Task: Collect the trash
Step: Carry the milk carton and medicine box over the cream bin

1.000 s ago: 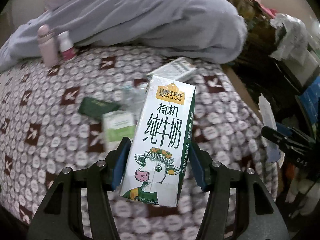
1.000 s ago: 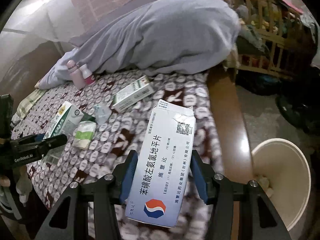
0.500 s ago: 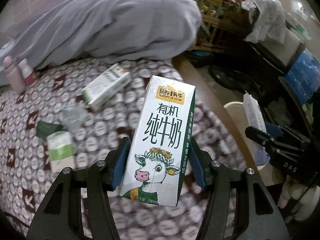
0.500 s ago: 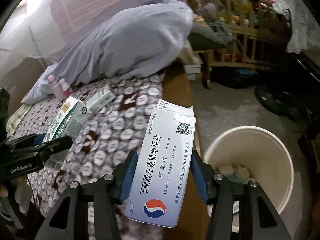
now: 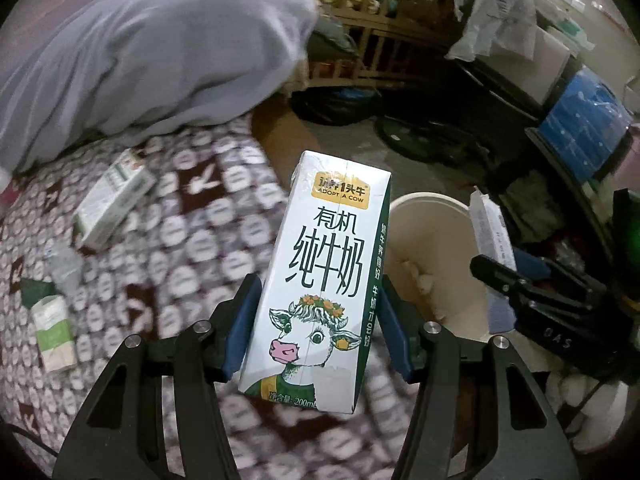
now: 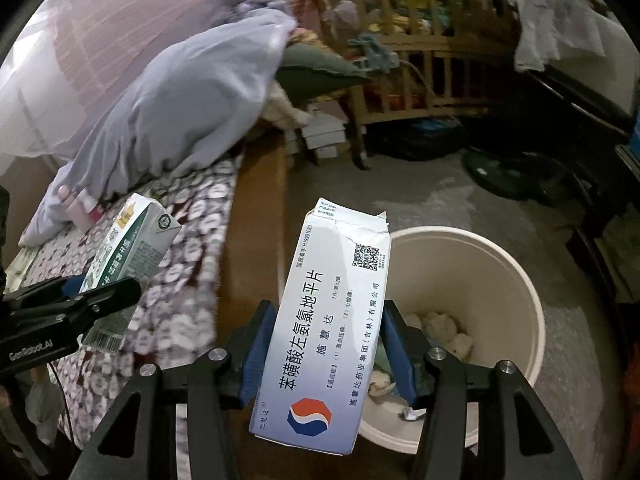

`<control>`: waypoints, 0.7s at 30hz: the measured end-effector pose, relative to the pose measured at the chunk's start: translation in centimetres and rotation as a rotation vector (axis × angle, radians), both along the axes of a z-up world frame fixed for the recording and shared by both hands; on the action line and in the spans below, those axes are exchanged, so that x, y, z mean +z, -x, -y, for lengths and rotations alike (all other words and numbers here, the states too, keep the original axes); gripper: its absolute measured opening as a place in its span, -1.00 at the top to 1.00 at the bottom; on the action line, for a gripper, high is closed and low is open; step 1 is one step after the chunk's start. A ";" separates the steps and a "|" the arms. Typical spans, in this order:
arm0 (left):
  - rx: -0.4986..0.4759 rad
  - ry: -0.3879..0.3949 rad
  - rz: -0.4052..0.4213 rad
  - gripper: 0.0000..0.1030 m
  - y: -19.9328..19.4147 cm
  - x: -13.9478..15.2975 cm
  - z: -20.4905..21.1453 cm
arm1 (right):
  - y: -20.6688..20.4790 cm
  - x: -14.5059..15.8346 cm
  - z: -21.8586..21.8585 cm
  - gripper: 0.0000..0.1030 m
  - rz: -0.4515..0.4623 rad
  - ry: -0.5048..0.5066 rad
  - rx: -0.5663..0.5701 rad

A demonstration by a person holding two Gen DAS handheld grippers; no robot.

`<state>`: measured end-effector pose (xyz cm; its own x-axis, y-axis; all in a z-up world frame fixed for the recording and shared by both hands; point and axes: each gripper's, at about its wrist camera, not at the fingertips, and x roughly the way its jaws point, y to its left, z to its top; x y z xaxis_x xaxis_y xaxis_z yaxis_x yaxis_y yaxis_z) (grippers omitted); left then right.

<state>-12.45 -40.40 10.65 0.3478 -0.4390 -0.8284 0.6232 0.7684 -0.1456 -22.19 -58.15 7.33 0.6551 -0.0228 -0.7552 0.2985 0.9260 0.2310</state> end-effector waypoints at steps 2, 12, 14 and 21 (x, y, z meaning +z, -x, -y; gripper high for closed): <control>-0.020 0.007 -0.003 -0.08 0.3 0.0 1.1 | 0.3 -0.2 0.7 0.00 -0.003 -0.001 -0.017; -0.073 0.007 -0.050 -0.08 1.0 -1.0 5.2 | 1.5 -1.7 3.8 0.00 -0.023 -0.023 -0.091; -0.075 0.005 -0.056 -0.08 1.0 -1.2 5.4 | 1.7 -2.0 4.2 0.00 -0.027 -0.027 -0.101; -0.088 0.006 -0.066 -0.09 1.0 -1.8 7.2 | 2.1 -2.7 5.4 0.00 -0.032 -0.034 -0.130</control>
<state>-13.48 -47.64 8.84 0.2524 -0.4706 -0.8455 0.6773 0.7099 -0.1929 -24.26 -63.52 4.63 0.6241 -0.0794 -0.7773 0.4227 0.8710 0.2504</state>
